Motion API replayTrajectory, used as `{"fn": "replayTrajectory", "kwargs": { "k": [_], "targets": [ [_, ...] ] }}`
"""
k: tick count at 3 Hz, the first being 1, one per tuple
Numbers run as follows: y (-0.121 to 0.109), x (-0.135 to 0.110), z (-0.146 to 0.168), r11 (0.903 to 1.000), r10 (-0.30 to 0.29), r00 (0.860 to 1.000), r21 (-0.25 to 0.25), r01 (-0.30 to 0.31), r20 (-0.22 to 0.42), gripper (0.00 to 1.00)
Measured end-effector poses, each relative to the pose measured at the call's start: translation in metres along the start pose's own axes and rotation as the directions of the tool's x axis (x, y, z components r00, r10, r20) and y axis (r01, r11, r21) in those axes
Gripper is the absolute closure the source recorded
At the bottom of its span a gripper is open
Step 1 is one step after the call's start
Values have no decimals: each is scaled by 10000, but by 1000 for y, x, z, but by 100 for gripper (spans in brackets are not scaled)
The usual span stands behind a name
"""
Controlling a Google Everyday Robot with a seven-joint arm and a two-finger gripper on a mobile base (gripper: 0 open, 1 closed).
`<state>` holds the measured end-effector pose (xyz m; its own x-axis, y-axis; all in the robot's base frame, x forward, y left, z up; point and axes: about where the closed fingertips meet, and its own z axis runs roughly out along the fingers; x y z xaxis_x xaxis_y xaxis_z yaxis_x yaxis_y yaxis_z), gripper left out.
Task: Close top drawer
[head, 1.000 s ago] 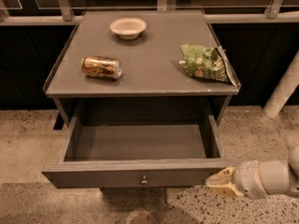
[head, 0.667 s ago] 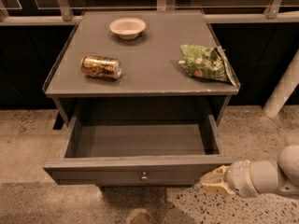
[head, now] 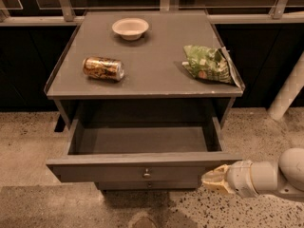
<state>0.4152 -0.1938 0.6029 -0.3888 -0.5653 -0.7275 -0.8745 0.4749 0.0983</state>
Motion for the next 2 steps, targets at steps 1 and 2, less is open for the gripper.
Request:
{"fn": "replayTrajectory", "kwargs": {
  "k": [1,2],
  "targets": [
    [-18,-12,7,9976,-280,9996,630,276,60,100],
    [-17,-11,7,9976,-280,9996,630,276,60,100]
  ]
}}
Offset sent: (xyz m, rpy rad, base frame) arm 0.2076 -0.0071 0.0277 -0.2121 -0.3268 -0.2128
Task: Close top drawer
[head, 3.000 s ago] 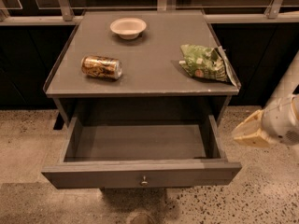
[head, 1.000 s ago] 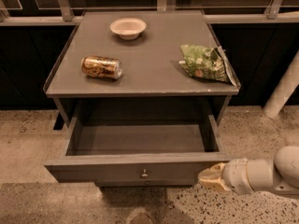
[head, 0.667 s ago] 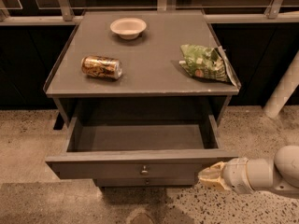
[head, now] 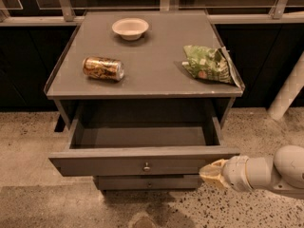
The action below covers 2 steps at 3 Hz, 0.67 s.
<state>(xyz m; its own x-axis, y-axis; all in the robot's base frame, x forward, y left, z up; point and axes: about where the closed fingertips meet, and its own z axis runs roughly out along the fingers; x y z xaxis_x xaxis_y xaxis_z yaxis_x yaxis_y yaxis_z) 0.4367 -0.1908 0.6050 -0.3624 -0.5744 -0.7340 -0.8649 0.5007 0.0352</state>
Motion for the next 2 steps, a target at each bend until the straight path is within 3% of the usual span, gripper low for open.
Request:
{"fn": "replayTrajectory", "kwargs": {
  "k": [1,2],
  "targets": [
    [-25,-9,8,9988,-84,9999,489,91,-132,100],
    [-22,-10,9,9992,-114,9999,394,119,-121,100]
  ]
}}
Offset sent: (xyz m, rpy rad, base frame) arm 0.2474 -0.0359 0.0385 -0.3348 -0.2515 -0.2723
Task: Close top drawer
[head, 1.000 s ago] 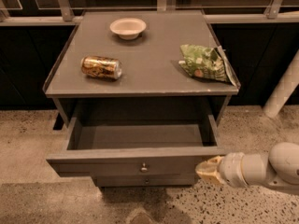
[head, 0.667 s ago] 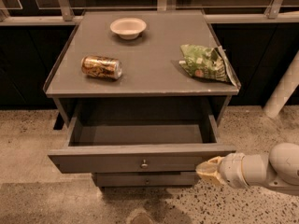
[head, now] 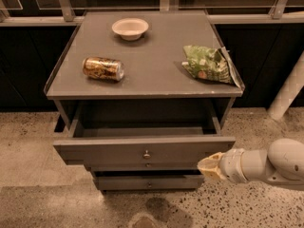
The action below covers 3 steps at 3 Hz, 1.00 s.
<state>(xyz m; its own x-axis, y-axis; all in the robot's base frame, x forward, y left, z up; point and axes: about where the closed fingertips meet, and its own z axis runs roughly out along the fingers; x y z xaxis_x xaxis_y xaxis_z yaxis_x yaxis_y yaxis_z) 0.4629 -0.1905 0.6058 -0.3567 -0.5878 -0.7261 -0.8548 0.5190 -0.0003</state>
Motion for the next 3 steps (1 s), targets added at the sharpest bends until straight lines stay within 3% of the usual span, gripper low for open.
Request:
{"fn": "replayTrajectory", "kwargs": {
  "k": [1,2,3],
  "targets": [
    [-5,-18,8,9993,-349,9990,-130,353,274,100],
    [-32,-36,17,9967,-638,9954,554,599,710,100],
    [-31,-36,16,9967,-638,9954,554,599,710,100]
  ]
}}
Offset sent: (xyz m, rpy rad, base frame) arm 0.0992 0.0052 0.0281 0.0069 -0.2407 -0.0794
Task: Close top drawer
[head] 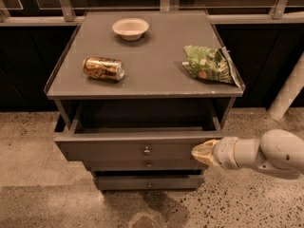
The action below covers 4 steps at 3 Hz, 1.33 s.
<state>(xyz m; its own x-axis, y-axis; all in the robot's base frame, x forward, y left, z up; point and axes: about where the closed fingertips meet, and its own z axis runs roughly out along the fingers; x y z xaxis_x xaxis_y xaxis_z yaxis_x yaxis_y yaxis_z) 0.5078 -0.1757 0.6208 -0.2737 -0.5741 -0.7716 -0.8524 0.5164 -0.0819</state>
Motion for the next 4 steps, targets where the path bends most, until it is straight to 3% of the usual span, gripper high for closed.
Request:
{"fn": "replayTrajectory", "kwargs": {
  "k": [1,2,3,4],
  "targets": [
    [-15,1,6,9988,31,10000,496,-32,20,100],
    [-15,1,6,9988,31,10000,498,-32,20,100],
    [-30,1,11,9937,107,9999,1112,-111,44,100],
    [-29,2,11,9937,107,9999,1112,-112,44,100]
  ]
}}
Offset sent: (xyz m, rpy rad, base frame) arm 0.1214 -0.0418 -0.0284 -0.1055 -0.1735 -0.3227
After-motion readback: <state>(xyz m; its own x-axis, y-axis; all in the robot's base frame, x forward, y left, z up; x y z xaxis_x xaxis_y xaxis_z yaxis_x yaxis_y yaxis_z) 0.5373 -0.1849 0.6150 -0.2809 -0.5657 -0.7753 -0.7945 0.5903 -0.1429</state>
